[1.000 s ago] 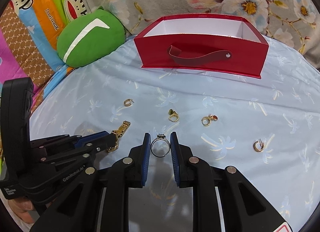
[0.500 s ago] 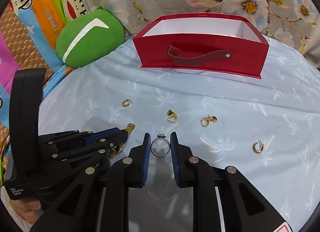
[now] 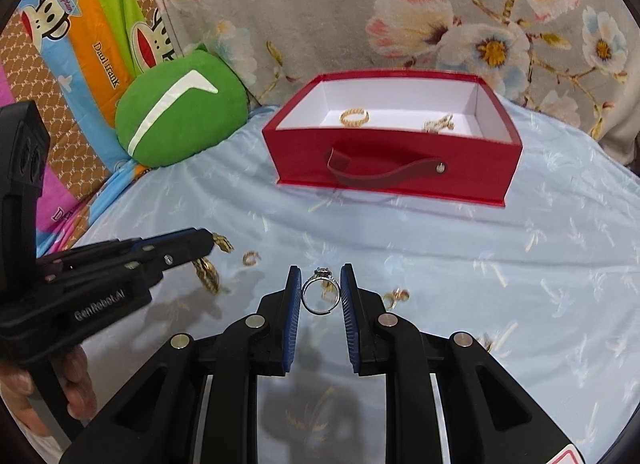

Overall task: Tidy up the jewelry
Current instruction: 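Lift and carry the gold watch and diamond ring into the red box, then open the left gripper in the box while the right gripper releases the ring, then withdraw both grippers from the box toward the gold earrings on the sheet, then grasp a gold hoop earring with the left gripper while the right gripper grasps another hoop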

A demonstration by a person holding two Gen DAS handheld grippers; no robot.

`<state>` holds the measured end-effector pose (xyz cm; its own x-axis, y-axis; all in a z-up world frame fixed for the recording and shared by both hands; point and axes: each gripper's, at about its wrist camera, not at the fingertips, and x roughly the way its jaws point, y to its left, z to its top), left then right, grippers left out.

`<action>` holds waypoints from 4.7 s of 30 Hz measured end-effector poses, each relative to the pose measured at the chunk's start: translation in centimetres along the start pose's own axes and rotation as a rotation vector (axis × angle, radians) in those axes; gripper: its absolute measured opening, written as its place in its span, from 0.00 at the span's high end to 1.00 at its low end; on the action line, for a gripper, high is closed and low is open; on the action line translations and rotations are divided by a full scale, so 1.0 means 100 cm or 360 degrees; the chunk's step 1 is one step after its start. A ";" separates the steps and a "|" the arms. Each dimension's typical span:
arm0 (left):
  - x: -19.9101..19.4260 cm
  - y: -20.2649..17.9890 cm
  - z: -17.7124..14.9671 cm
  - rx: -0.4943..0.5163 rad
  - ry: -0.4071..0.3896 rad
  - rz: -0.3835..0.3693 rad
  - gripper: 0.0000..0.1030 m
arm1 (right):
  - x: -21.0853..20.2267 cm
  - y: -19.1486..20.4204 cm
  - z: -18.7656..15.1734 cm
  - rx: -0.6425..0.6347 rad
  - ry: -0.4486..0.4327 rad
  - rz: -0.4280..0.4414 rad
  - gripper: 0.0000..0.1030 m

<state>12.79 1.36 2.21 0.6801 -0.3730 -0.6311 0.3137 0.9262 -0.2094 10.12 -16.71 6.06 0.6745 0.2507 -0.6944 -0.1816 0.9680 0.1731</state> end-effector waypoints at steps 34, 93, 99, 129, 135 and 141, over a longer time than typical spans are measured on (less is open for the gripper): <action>0.203 0.025 0.241 0.0063 -0.0016 0.0217 0.89 | 0.216 -0.123 0.234 0.0181 0.0235 -0.0038 0.82; 0.035 0.034 -0.006 0.0043 0.0121 0.0284 0.33 | -0.015 -0.095 -0.050 0.0209 0.0136 -0.0282 0.59; 0.060 0.035 -0.025 -0.0004 0.0186 0.0327 0.33 | 0.006 -0.104 -0.070 0.0291 0.0200 -0.0303 0.59; 0.098 0.037 -0.021 -0.0006 0.0193 0.0261 0.61 | 0.036 -0.105 -0.067 0.0265 0.0240 -0.0389 0.84; 0.097 0.032 -0.024 0.0021 0.0201 0.0223 0.85 | 0.036 -0.104 -0.067 0.0266 0.0239 -0.0387 0.84; 0.096 0.031 -0.025 0.0007 0.0200 0.0184 0.85 | 0.036 -0.105 -0.067 0.0267 0.0238 -0.0386 0.84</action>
<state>18.65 0.76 -6.34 0.6235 -0.2539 -0.7394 0.2410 0.9622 -0.1271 9.61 -26.02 -2.94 0.5688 0.0206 -0.8222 0.1004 0.9905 0.0943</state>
